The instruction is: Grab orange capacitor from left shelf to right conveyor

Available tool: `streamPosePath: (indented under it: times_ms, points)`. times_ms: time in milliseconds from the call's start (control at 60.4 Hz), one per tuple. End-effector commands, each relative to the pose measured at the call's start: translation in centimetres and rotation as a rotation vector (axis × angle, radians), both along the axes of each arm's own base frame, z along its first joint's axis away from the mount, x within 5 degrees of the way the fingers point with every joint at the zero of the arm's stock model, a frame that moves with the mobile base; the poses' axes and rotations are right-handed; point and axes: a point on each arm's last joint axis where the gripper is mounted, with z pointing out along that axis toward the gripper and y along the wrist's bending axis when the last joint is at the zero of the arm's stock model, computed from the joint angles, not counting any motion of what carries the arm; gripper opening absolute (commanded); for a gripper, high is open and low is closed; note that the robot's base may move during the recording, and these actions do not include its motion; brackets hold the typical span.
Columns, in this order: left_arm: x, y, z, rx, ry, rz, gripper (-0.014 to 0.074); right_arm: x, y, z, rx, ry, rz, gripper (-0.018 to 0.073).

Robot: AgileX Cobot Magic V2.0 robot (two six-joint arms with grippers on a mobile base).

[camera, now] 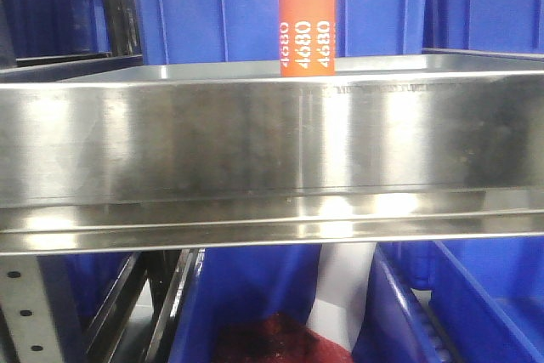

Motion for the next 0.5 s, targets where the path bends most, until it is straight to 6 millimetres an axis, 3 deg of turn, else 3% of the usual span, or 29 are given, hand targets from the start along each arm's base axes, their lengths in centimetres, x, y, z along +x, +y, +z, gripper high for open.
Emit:
streamPosePath:
  times_ms: [0, 314, 480]
  points:
    - [0.0, 0.0, 1.0, -0.007, -0.086, 0.001, -0.0105, -0.3, 0.0, 0.9, -0.007, -0.110, 0.002, 0.0057]
    - [0.0, 0.0, 1.0, -0.007, -0.086, 0.001, -0.0105, -0.4, 0.0, 1.0, -0.006, -0.127, 0.002, 0.0057]
    - [0.0, 0.0, 1.0, -0.007, -0.086, 0.001, -0.0105, -0.6, 0.0, 1.9, 0.000, -0.229, 0.006, 0.0057]
